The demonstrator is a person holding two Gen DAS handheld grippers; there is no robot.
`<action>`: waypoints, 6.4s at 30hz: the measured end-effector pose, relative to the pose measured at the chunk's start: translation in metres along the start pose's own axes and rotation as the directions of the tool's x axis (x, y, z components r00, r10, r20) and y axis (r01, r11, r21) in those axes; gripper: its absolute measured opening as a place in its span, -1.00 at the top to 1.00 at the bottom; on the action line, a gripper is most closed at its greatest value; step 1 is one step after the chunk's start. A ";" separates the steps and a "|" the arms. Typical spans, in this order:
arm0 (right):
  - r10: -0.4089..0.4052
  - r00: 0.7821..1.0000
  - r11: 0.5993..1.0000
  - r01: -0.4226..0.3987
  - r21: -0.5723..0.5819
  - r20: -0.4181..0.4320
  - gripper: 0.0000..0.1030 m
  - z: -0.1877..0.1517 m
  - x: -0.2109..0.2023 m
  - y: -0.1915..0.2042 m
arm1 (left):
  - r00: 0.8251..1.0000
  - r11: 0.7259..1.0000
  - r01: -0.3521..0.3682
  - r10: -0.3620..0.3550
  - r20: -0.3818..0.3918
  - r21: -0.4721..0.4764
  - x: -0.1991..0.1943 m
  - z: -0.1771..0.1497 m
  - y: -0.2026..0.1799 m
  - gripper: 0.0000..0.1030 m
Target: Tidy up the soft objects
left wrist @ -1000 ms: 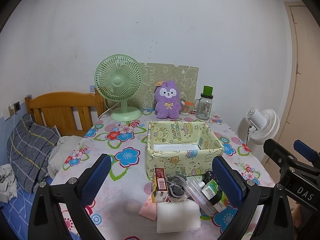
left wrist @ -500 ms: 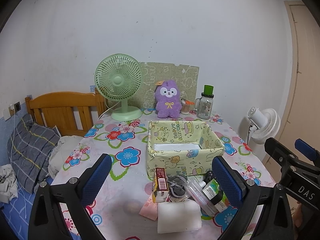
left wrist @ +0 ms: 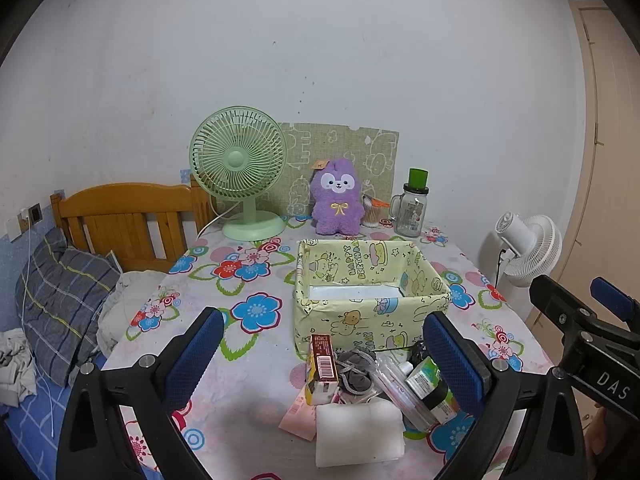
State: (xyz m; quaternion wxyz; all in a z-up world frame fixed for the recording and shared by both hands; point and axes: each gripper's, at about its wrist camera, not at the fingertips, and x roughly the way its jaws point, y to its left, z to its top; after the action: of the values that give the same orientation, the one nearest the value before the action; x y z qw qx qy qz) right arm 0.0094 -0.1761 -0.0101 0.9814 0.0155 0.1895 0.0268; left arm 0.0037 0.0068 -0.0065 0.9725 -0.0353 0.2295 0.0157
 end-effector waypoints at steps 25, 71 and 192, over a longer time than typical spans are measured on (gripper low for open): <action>0.010 0.998 1.000 -0.009 0.007 -0.061 -0.99 -0.010 0.031 0.004 | 0.998 1.000 -0.002 0.002 -0.061 0.001 0.033 -0.014 -0.002 -0.90; 0.069 0.950 0.997 -0.072 0.001 -0.304 -0.93 -0.056 0.130 0.034 | 0.949 1.000 -0.006 0.011 -0.314 0.017 0.125 -0.054 -0.002 -0.08; 0.239 0.833 0.964 -0.267 0.017 -0.500 -0.21 -0.084 0.185 0.109 | 0.932 0.999 0.004 0.008 -0.363 0.034 0.141 -0.074 0.025 0.58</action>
State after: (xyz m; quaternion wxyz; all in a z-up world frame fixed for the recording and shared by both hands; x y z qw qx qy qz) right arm 0.1448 -0.0552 -0.1526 0.8871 0.0068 0.4312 0.1643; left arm 0.0960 0.0283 -0.1373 0.9138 -0.0209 0.4056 0.0059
